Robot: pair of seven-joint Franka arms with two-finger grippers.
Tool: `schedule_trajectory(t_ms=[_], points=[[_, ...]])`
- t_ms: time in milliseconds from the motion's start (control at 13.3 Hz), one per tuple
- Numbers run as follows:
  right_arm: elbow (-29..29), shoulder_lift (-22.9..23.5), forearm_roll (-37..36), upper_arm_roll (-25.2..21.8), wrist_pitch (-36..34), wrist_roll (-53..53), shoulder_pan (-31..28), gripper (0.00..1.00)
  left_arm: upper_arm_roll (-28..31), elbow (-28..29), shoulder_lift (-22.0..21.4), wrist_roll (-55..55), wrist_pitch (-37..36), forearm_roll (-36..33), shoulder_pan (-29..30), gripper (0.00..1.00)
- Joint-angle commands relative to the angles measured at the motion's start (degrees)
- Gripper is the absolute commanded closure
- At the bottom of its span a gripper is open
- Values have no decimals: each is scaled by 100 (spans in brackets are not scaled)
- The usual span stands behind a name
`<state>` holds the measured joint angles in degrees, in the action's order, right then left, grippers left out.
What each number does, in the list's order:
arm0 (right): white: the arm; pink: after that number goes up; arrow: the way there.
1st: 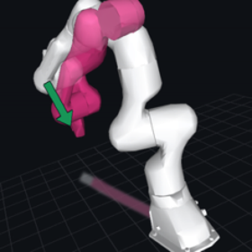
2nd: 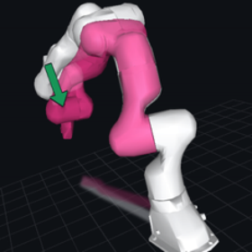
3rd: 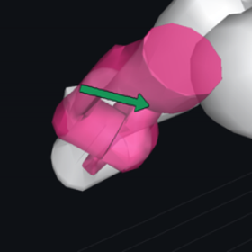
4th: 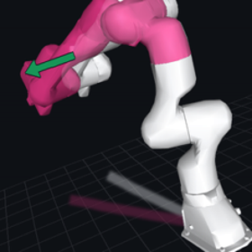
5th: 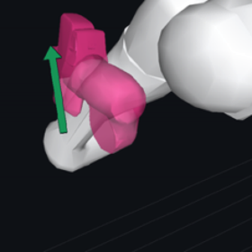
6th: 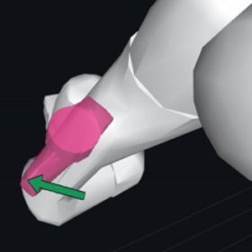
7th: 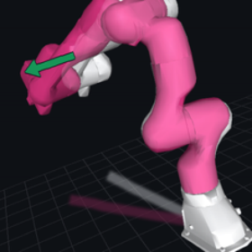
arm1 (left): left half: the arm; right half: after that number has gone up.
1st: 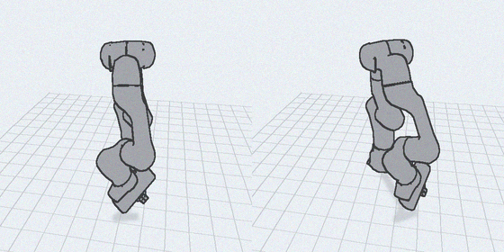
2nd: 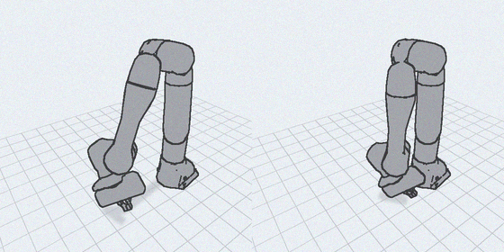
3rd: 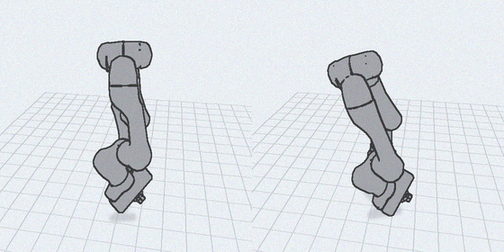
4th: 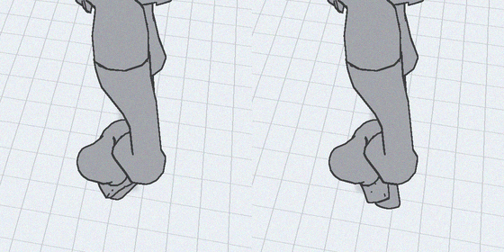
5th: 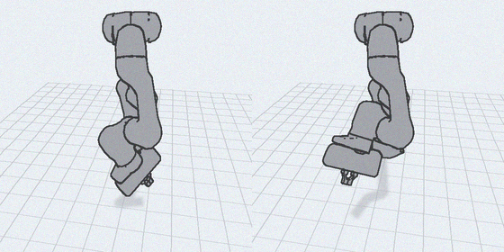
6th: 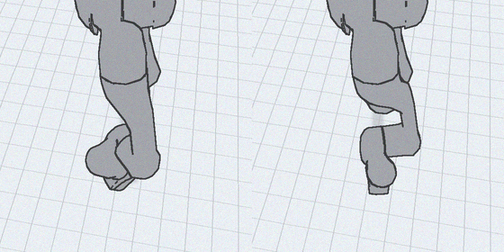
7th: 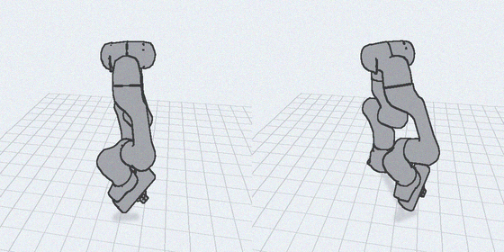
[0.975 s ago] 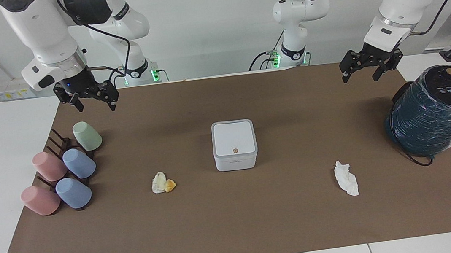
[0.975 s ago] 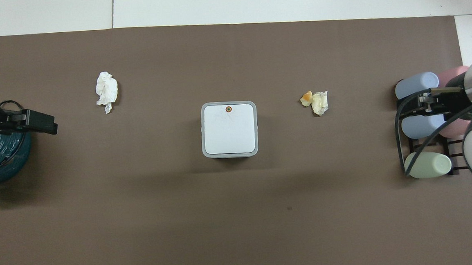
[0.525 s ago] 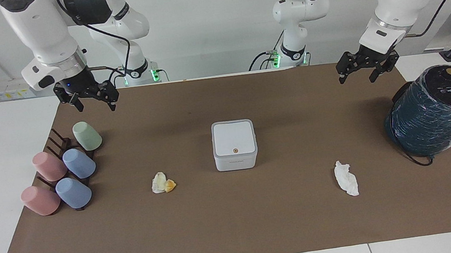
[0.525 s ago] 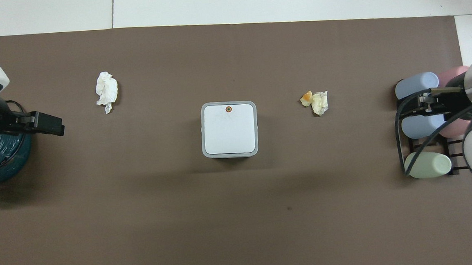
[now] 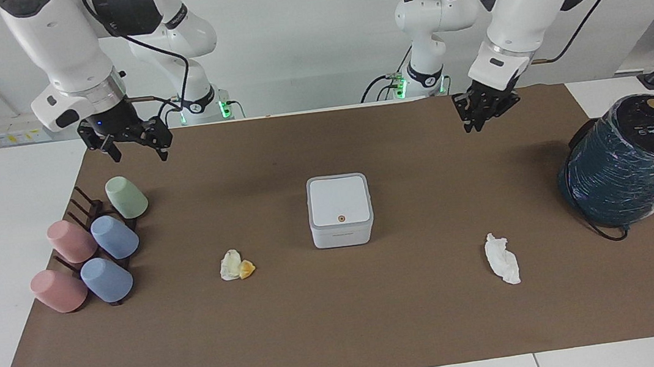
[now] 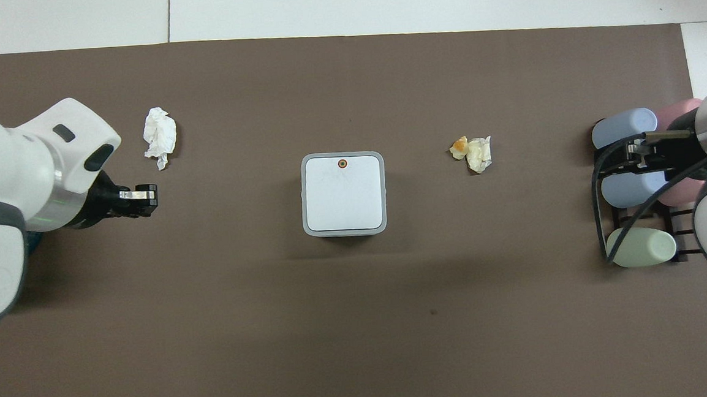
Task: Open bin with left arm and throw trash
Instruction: 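Move the left gripper past the tissue toward the white bin lid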
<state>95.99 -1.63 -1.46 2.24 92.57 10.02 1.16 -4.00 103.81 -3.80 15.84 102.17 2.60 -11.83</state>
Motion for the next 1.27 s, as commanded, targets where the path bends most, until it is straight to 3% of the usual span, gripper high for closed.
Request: schedule_trajectory(t_ms=[0, 525, 825, 1200], points=[[60, -56, 40, -22, -29, -115, -19, 0, 66, 595, -104, 1433, 942, 39, -600, 100], [60, -56, 40, -22, -29, -115, -19, 0, 58, 658, 791, 3362, 2463, 170, -1496, 100], [60, -56, 40, -22, -29, -123, -19, 0, 58, 641, 1100, 3496, 3833, 934, -1551, 100], [60, -56, 49, -22, -29, -123, -11, 0, 58, 597, 1451, 3487, 4416, 1129, -1577, 100]])
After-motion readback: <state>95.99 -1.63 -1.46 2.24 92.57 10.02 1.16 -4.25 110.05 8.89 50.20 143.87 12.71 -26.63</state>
